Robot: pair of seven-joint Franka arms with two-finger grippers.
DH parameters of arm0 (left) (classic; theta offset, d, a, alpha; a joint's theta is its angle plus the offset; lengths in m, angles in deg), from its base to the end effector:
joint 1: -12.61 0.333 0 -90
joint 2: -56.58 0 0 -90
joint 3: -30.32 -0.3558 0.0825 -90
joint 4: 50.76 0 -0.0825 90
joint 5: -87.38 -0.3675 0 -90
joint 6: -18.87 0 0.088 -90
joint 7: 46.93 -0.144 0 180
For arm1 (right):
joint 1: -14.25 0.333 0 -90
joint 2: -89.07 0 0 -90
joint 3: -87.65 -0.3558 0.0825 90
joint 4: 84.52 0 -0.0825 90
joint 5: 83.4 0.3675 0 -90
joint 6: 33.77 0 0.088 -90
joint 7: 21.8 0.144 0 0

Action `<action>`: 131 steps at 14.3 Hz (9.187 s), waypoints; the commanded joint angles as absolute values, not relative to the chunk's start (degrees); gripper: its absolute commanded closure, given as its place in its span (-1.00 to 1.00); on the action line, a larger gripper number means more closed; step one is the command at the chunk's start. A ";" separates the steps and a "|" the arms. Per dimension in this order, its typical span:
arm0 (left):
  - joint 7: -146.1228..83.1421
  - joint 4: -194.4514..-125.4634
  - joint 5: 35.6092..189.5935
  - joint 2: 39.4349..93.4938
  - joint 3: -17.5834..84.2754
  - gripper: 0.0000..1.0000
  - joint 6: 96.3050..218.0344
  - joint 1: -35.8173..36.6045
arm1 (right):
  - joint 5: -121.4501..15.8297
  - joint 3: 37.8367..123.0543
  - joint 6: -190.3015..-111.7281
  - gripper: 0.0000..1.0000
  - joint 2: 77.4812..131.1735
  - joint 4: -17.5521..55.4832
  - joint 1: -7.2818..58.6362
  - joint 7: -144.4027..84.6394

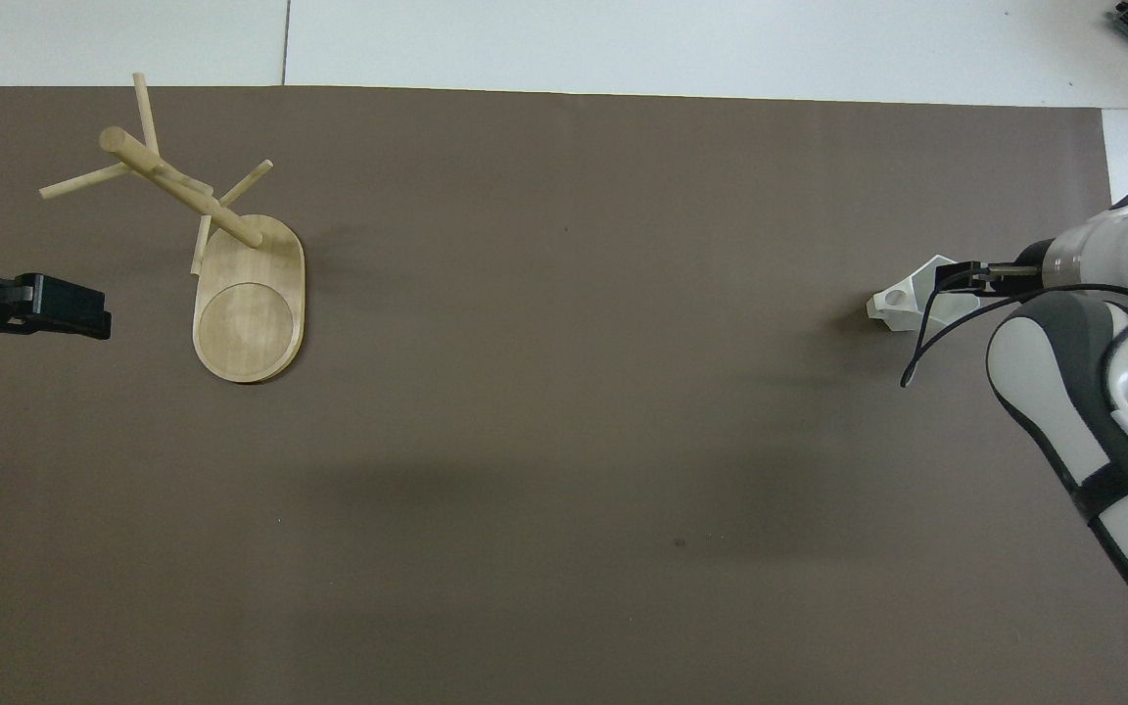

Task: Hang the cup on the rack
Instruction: 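Reach the right gripper to the white cup and grasp its handle, then lift the cup with the right gripper while the left gripper approaches, then close the left gripper on the cup rim beside the right gripper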

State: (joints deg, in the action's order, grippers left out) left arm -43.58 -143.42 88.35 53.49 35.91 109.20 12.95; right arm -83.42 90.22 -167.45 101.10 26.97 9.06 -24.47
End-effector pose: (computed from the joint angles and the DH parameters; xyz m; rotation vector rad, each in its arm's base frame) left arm 0.5175 -0.0515 0.6350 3.1285 -0.0517 0.0189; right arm 0.6133 -0.0823 0.4035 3.1010 -0.1347 0.2738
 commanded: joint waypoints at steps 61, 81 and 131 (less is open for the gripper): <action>10.40 -166.93 112.29 40.68 37.70 -1.00 116.94 7.07 | -70.76 85.90 -125.36 1.00 89.69 9.96 7.92 -27.16; 46.05 -167.66 145.21 49.11 37.88 -1.00 133.23 2.69 | -46.33 66.03 -137.91 1.00 84.86 12.68 16.71 5.97; 45.53 -163.17 144.50 49.37 38.49 -1.00 124.87 3.56 | -44.55 65.94 -149.96 1.00 86.53 14.35 21.20 7.82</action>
